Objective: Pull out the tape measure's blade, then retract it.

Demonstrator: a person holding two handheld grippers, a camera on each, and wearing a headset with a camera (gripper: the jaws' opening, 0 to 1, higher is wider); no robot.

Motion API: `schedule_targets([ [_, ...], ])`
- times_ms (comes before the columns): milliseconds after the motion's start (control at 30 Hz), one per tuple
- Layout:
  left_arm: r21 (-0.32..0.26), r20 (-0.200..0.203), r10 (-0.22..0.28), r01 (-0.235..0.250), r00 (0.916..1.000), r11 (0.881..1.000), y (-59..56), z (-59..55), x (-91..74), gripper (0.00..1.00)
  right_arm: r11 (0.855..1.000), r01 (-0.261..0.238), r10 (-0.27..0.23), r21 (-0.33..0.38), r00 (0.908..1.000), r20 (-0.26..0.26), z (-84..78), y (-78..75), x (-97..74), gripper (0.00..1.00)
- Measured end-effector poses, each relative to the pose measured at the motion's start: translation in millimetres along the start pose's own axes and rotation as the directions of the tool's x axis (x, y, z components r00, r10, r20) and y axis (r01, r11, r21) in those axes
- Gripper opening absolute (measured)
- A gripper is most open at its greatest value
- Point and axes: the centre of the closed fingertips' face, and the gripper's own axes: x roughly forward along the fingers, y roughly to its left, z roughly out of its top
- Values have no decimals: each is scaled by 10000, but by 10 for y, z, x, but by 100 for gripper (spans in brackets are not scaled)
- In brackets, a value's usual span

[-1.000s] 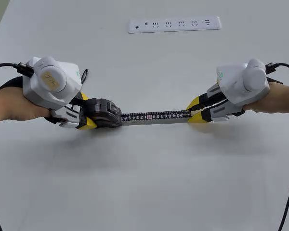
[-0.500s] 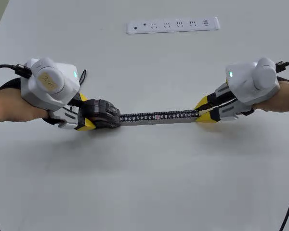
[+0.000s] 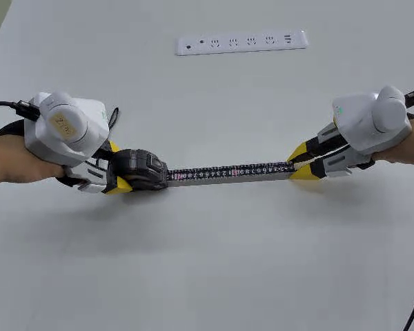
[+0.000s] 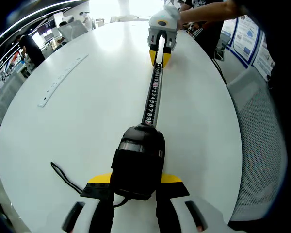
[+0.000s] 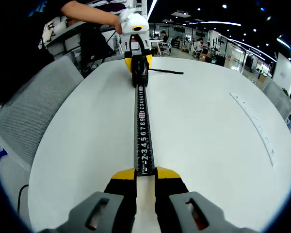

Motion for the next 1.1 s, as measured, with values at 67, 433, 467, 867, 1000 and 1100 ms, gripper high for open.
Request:
schedule_targets([
  [67,10,-7,-5,5,10000,10000,-1,1,1,30,10000,-1,1,7,10000,-21,-11,3,-9,11],
  [433,-58,-40,-20,20,10000,10000,2,11,10,30,10000,-9,7,-99,9998,-202,-44,0,-36,12],
  [467,-75,-47,-27,26,10000,10000,3,14,12,30,9999,-7,5,-104,9998,-222,-43,1,-35,12],
  [867,68,-361,-159,162,9992,9998,-13,19,16,31,9994,-40,20,-349,9985,-556,-42,12,-25,14],
  [1000,259,-528,-208,222,9984,9994,-11,9,22,31,9989,-5,-25,-475,9980,-639,-44,12,-23,14],
  [1100,279,-543,-209,225,9983,9994,-12,5,23,31,9987,57,-90,-506,9978,-657,-47,8,-25,15],
])
